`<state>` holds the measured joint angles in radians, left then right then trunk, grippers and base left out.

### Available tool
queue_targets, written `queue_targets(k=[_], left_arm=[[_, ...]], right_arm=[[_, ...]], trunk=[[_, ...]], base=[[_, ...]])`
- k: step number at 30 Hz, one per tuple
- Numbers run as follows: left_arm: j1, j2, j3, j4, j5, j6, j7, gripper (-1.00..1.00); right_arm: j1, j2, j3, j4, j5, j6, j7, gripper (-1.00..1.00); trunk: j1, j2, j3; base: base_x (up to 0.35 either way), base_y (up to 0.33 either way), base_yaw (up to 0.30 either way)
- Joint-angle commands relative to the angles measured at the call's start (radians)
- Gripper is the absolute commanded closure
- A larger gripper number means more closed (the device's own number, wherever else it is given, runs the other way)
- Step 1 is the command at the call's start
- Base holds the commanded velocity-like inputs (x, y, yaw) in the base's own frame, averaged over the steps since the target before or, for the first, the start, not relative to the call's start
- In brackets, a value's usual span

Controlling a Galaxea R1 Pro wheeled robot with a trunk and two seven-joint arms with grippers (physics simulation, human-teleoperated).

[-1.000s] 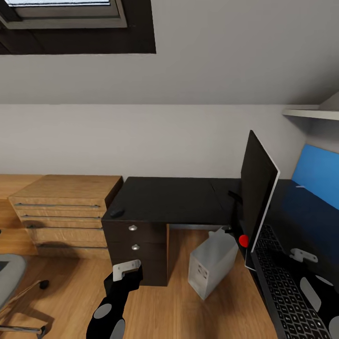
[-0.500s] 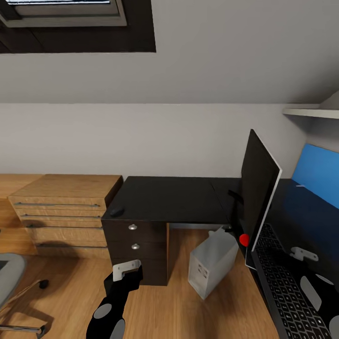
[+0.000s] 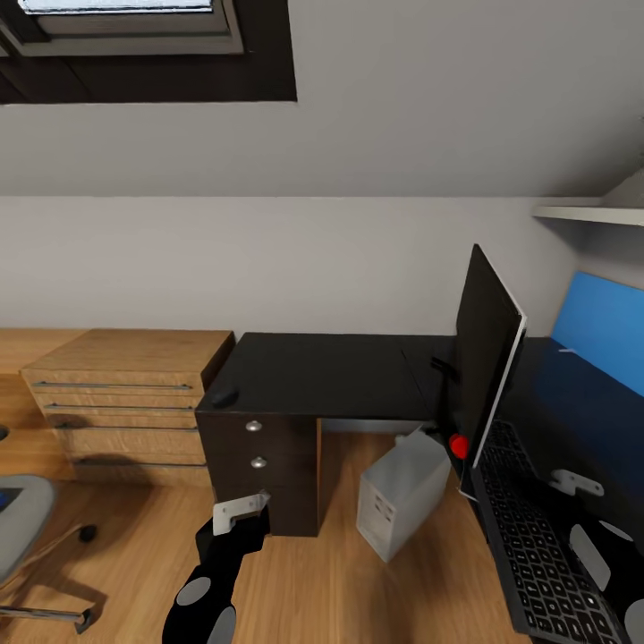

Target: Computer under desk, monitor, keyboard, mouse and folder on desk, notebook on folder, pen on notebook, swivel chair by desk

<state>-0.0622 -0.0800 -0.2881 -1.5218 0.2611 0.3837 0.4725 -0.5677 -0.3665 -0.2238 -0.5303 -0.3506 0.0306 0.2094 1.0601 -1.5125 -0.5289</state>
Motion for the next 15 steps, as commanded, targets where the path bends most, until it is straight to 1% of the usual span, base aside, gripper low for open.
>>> queue_targets(k=[1,4,12,15], left_arm=[[-0.001,0.000,-0.001,-0.001,0.009,0.003,0.008,-1.00],[-0.001,0.000,-0.001,-0.001,0.009,0.002,0.008,-1.00],[-0.001,0.000,-0.001,-0.001,0.009,0.001,0.008,-1.00],[-0.001,0.000,-0.001,-0.002,0.009,0.001,0.008,-1.00]], right_arm=[[0.000,0.000,-0.002,0.015,-0.005,0.003,0.005,-1.00],[0.000,0.000,-0.002,0.015,-0.005,0.003,0.005,-1.00],[0.000,0.000,-0.002,0.016,-0.005,0.003,0.005,-1.00],[0.000,0.000,-0.003,0.016,-0.005,0.003,0.004,-1.00]], trunk=[[-0.001,-0.001,-0.001],[-0.001,-0.001,-0.001],[-0.001,-0.001,-0.001],[-0.001,-0.001,-0.001]], base=[[-0.281,0.000,0.000],[-0.133,0.000,0.000],[-0.024,0.000,0.000],[-0.094,0.000,0.000]])
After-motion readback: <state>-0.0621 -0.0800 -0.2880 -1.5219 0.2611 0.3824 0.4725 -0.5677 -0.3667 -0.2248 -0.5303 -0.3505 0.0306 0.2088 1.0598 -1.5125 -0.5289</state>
